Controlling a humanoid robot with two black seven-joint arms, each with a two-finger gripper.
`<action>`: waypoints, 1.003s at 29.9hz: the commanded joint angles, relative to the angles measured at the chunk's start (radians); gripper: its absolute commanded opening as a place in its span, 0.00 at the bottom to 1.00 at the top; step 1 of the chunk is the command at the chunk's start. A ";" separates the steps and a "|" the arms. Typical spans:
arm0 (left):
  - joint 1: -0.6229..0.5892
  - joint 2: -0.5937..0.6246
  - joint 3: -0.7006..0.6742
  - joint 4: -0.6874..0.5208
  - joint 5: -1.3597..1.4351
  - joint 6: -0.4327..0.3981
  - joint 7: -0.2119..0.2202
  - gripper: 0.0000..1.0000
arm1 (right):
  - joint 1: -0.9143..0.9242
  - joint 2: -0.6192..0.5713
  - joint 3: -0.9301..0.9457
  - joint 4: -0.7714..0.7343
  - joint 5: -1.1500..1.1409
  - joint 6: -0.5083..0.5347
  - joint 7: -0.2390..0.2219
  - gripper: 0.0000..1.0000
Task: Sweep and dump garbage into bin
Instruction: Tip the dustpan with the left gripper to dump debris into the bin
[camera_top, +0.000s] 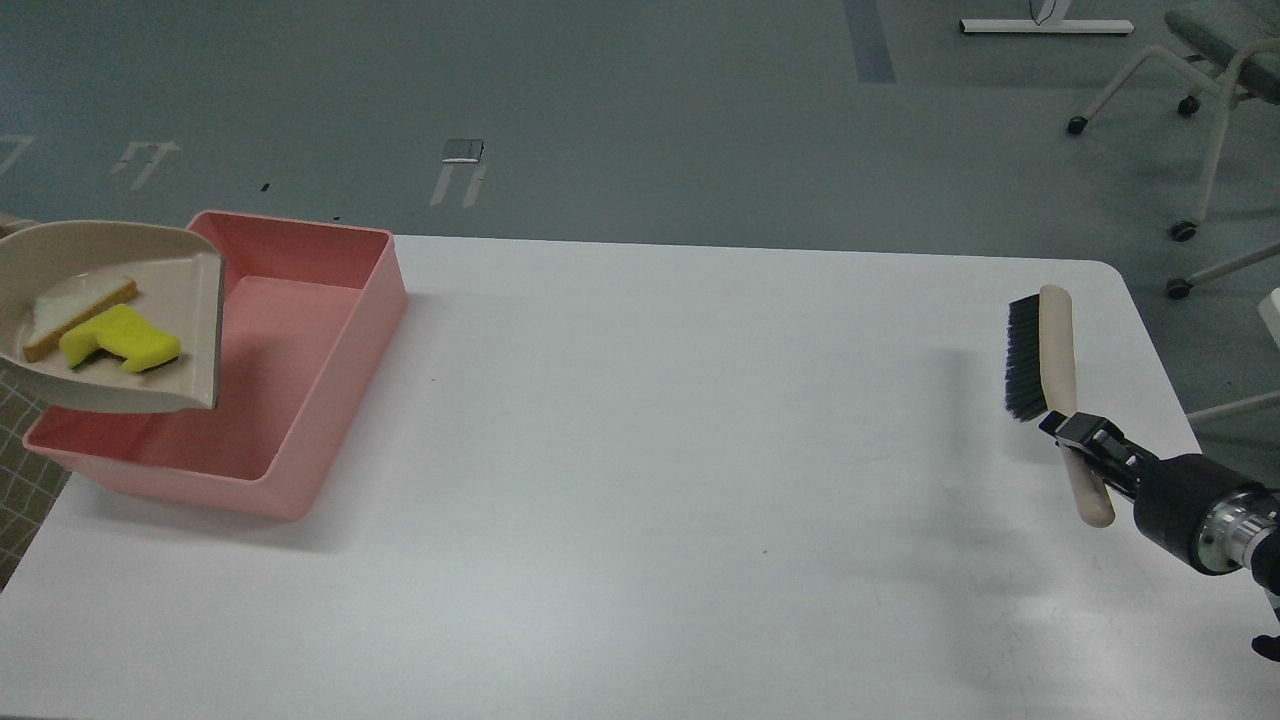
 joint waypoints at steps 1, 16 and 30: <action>-0.037 -0.001 -0.002 -0.014 0.050 0.002 0.000 0.00 | 0.000 0.000 0.001 0.002 0.000 0.000 0.000 0.06; -0.207 -0.008 0.001 -0.014 0.388 -0.003 0.000 0.00 | 0.001 -0.002 0.001 0.010 0.002 0.000 0.000 0.06; -0.293 0.032 0.001 -0.023 0.596 -0.015 0.000 0.00 | 0.001 -0.002 0.010 0.011 0.005 0.000 0.050 0.06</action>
